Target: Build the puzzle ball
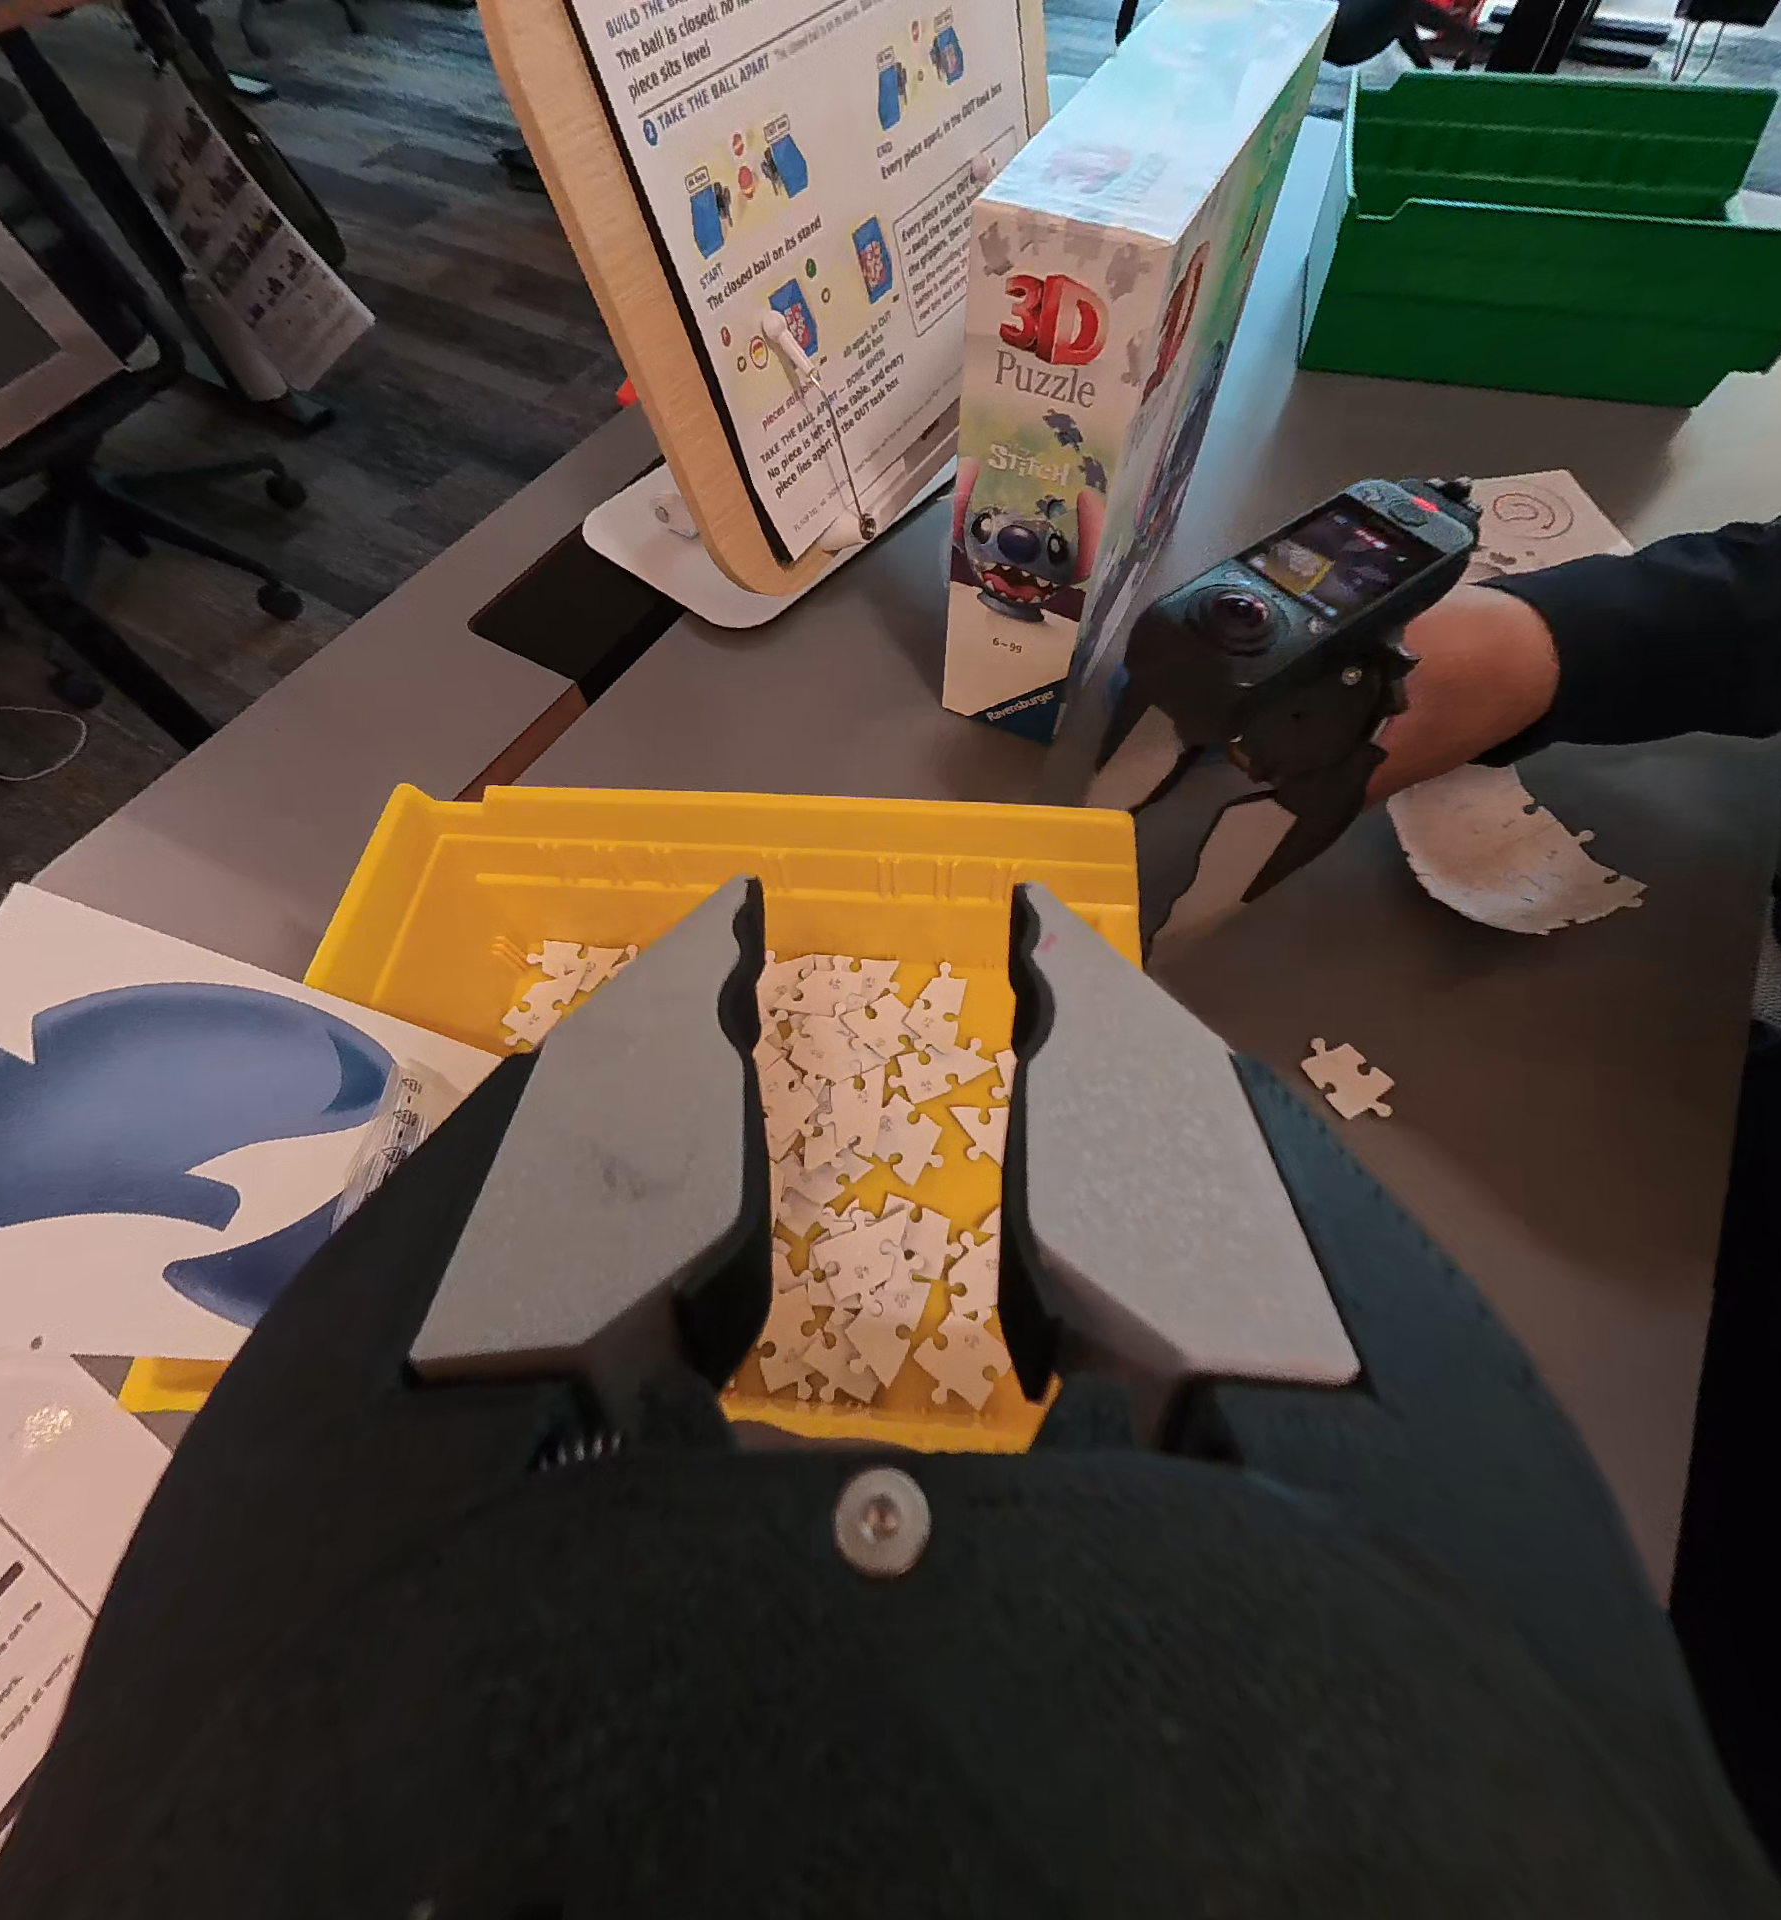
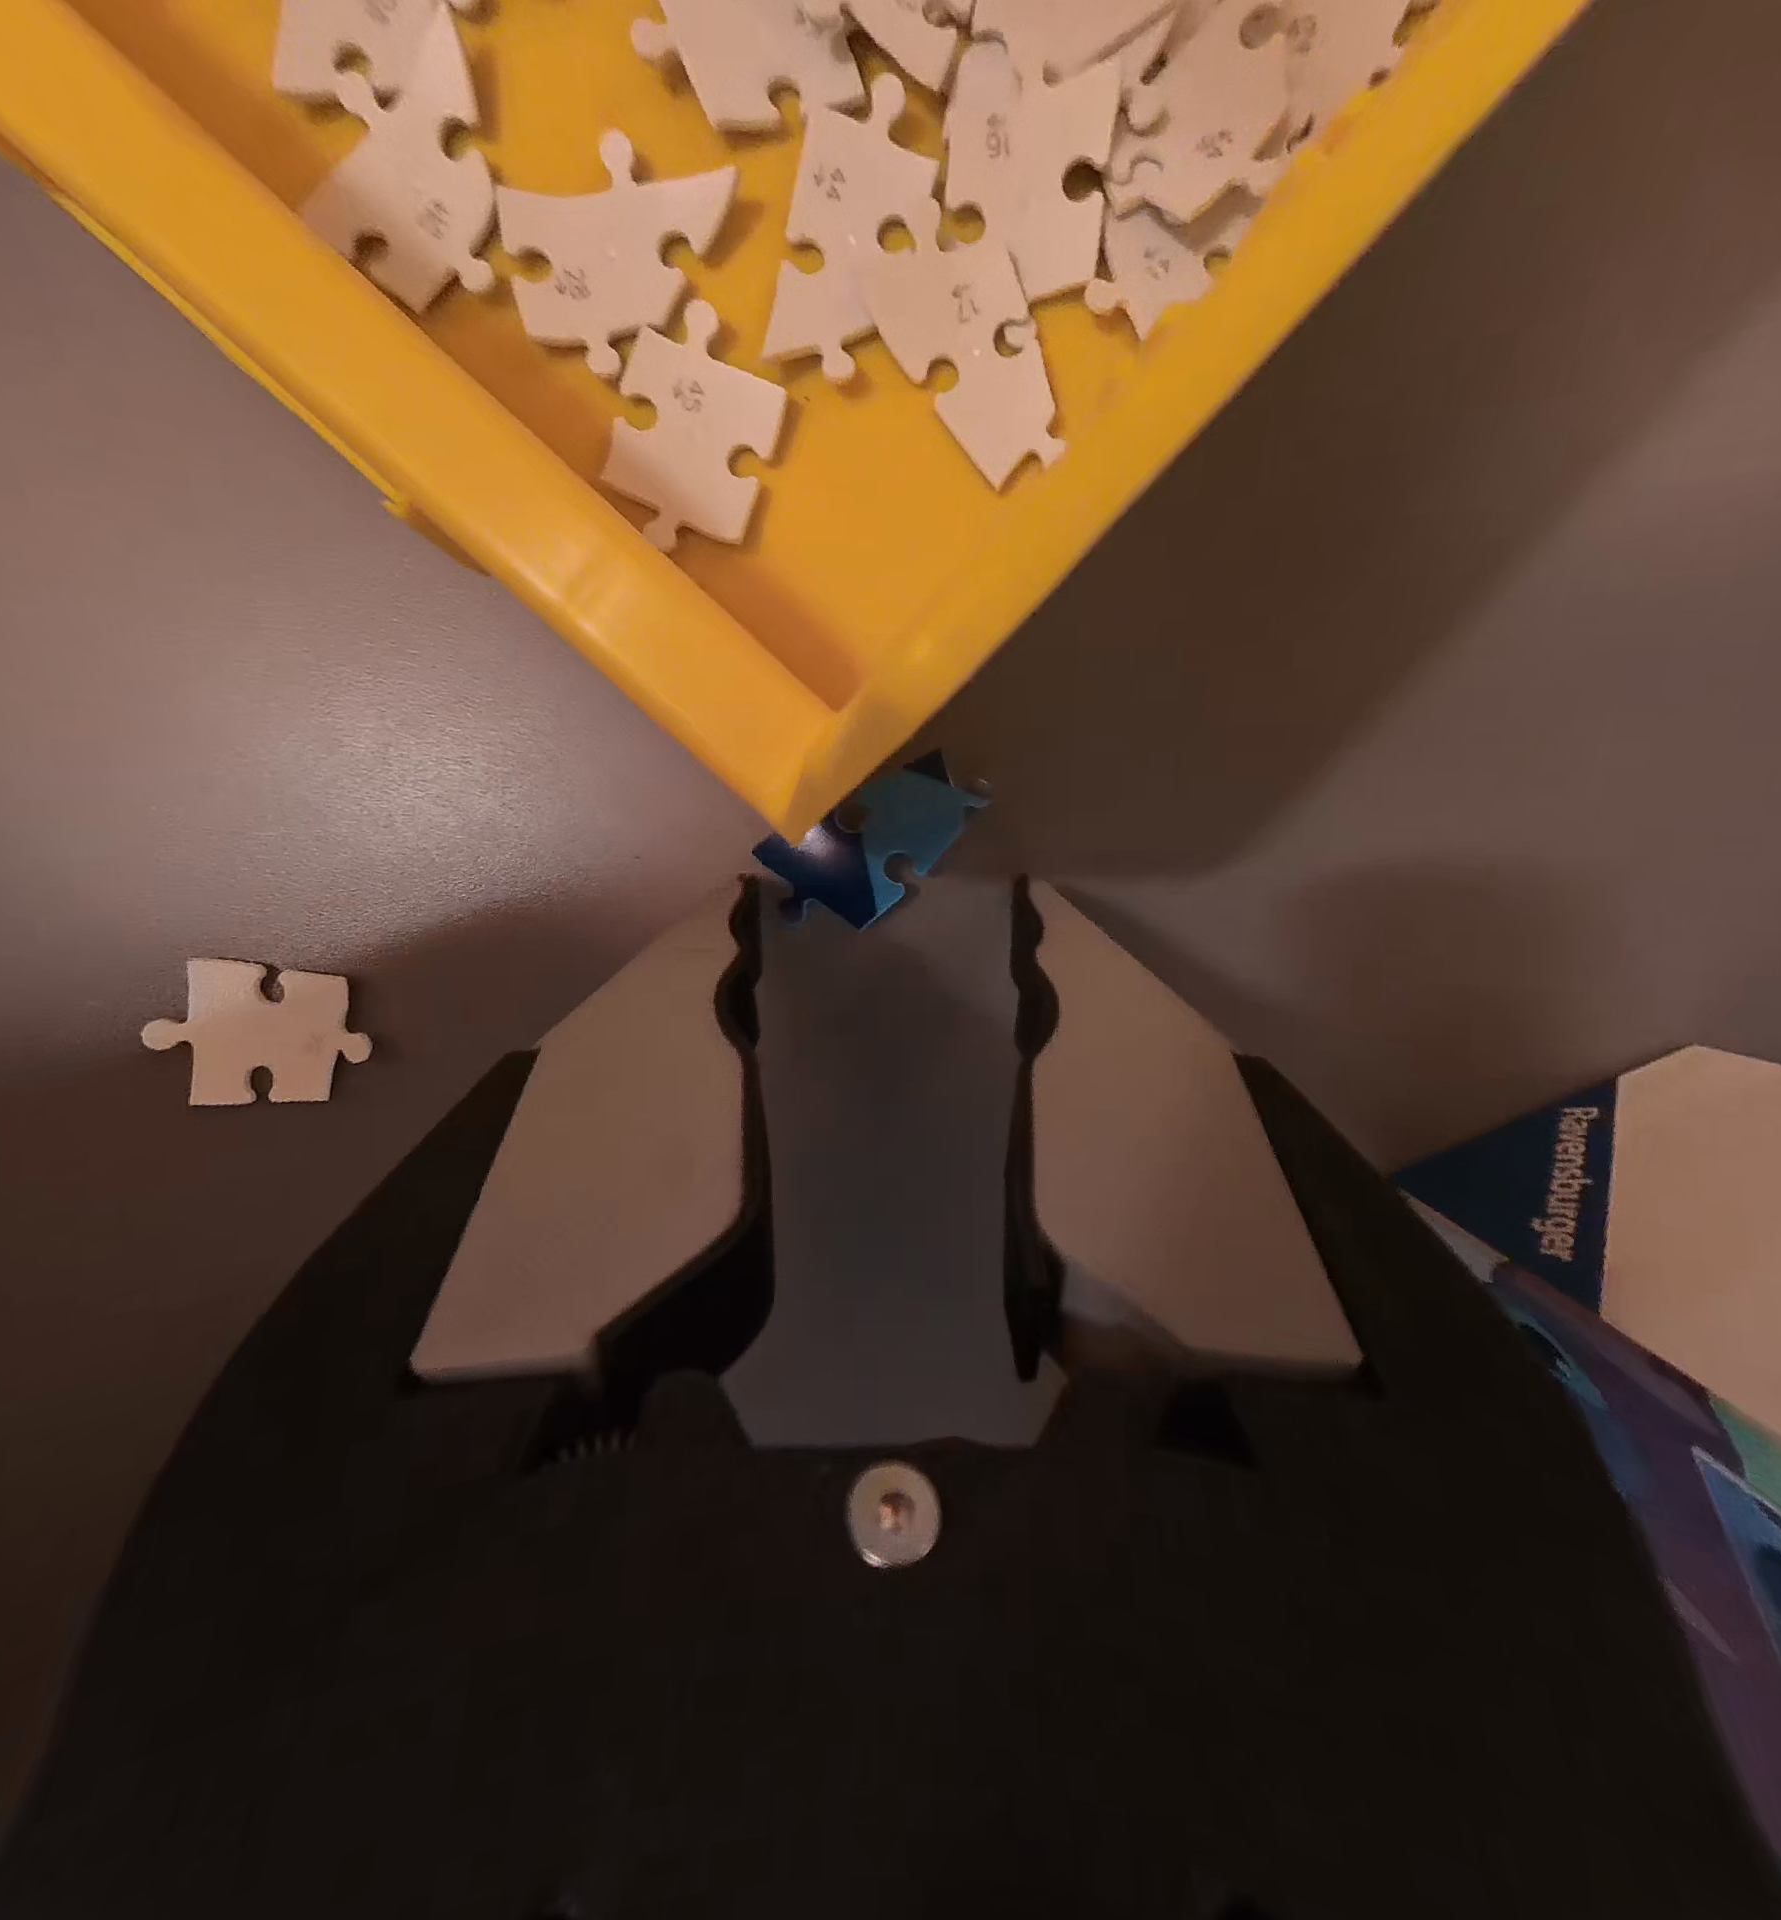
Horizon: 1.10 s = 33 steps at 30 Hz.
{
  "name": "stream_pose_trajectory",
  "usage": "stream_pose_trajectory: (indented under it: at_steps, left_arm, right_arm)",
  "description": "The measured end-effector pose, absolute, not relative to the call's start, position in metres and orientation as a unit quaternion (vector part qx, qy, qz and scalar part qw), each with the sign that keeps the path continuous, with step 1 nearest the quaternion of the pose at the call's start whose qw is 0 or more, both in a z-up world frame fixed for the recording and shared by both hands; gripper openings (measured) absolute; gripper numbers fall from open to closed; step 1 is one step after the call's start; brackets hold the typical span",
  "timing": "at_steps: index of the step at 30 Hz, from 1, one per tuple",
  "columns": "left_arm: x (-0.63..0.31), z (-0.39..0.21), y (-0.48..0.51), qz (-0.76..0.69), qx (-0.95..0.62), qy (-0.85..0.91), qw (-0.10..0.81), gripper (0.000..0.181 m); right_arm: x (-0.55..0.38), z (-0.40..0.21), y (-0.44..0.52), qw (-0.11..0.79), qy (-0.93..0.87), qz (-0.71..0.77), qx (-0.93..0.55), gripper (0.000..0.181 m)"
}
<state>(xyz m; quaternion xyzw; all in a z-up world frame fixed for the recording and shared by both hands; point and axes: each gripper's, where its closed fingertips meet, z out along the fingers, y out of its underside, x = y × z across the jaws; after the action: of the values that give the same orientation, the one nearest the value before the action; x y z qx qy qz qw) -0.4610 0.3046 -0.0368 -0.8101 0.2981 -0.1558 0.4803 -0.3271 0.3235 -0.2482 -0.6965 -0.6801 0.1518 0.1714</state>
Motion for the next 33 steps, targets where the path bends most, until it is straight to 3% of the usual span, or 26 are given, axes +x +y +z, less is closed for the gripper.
stream_pose_trajectory:
  at_steps: [3,12,18,21,27,33]
  left_arm:
    - [-0.461,-0.038,0.306,-0.154,-0.811,0.299,0.478,0.045]
    - [-0.465,-0.043,0.307,-0.141,-0.818,0.295,0.473,0.045]
    - [-0.47,-0.043,0.31,-0.141,-0.821,0.289,0.472,0.045]
    - [-0.467,-0.045,0.308,-0.138,-0.821,0.297,0.467,0.045]
    - [-0.465,-0.047,0.306,-0.14,-0.82,0.307,0.463,0.045]
    - [-0.467,-0.046,0.305,-0.141,-0.819,0.307,0.463,0.045]
  right_arm:
    - [-0.33,-0.248,0.317,0.178,-0.701,0.157,-0.672,0.02]
    - [-0.301,-0.225,0.301,0.115,-0.684,0.206,-0.69,0.02]
    - [-0.237,-0.21,0.266,-0.141,-0.663,0.19,-0.71,0.017]
    - [-0.218,-0.206,0.253,-0.229,-0.681,0.155,-0.678,0.017]
    - [-0.239,-0.22,0.269,-0.228,-0.678,0.112,-0.69,0.017]
    - [-0.262,-0.229,0.294,-0.172,-0.663,0.107,-0.721,0.029]
